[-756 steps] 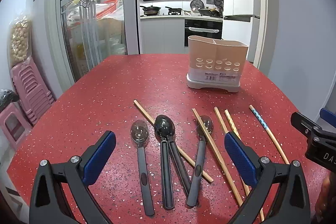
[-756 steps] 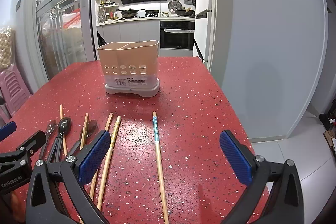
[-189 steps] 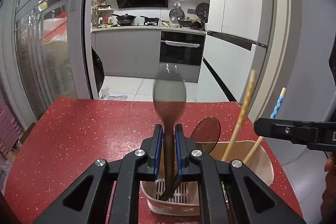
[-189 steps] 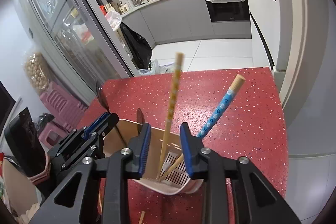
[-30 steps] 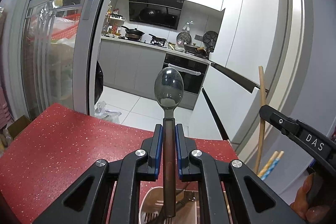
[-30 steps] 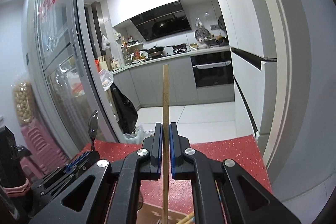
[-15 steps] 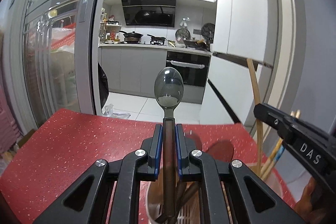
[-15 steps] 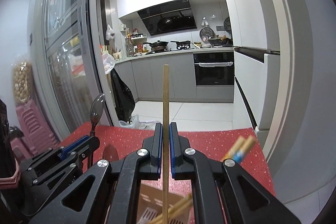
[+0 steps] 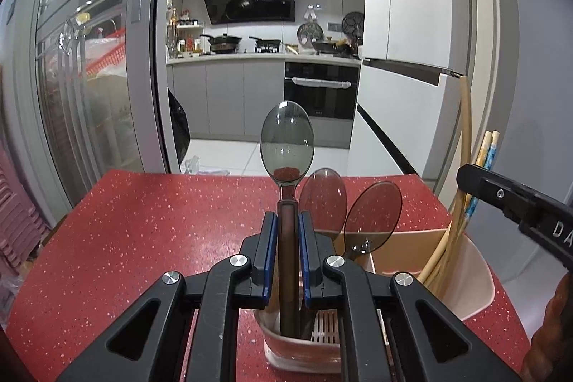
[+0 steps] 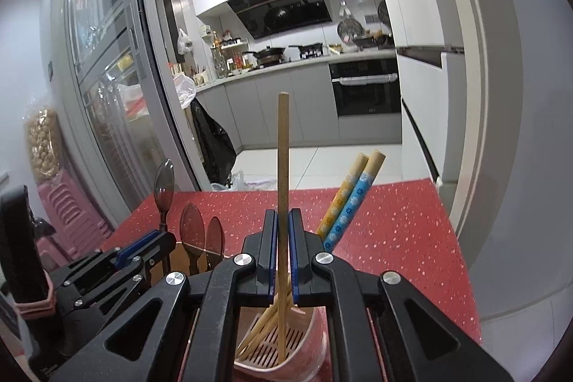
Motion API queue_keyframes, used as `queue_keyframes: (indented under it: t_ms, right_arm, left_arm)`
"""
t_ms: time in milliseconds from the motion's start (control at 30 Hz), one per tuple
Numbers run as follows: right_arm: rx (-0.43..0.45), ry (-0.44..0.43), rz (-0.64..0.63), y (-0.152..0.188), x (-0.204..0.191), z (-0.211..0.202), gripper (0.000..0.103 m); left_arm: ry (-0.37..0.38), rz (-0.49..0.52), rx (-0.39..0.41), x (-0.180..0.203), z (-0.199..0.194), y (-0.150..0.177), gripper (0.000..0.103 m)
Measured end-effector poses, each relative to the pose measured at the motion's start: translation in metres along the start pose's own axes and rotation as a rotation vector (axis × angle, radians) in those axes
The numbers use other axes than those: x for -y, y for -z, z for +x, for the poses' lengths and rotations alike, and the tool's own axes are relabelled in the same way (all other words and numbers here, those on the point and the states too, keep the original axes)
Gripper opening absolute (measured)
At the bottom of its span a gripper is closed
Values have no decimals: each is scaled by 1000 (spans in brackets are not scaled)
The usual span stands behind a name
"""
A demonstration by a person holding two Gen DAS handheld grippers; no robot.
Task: Organize utensils
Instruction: 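Open the right tool to drop the chopstick while the left tool releases the spoon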
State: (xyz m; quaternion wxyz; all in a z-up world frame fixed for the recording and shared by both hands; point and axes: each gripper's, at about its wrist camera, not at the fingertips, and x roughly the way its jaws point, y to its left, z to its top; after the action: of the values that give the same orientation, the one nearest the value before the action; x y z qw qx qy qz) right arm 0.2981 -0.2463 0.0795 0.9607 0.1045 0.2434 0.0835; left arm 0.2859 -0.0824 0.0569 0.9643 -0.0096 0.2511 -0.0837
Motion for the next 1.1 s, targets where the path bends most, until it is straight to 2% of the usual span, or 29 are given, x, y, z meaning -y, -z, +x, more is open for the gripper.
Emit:
queue_keyframes:
  t_ms: [167, 300, 367, 433, 800, 1100]
  right_arm:
    - [-58, -22, 28, -2, 6, 3, 7]
    - [-72, -30, 43, -1, 8, 2, 9]
    - [-72, -36, 52, 0, 11, -1, 18]
    - [-72, -42, 61, -1, 12, -3, 38]
    - [-41, -62, 72, -1, 10, -28, 45]
    - [-33, -77, 107, 6, 14, -57, 47]
  left_arm:
    - [2, -9, -41, -1, 1, 0, 37]
    - [-6, -6, -57, -1, -1, 0, 37]
    - [-6, -5, -62, -1, -1, 0, 37]
    - [-3, -7, -68, -1, 0, 0, 37]
    - [-9, -26, -79, -5, -4, -1, 37]
    - [3, -30, -90, -8, -5, -1, 37]
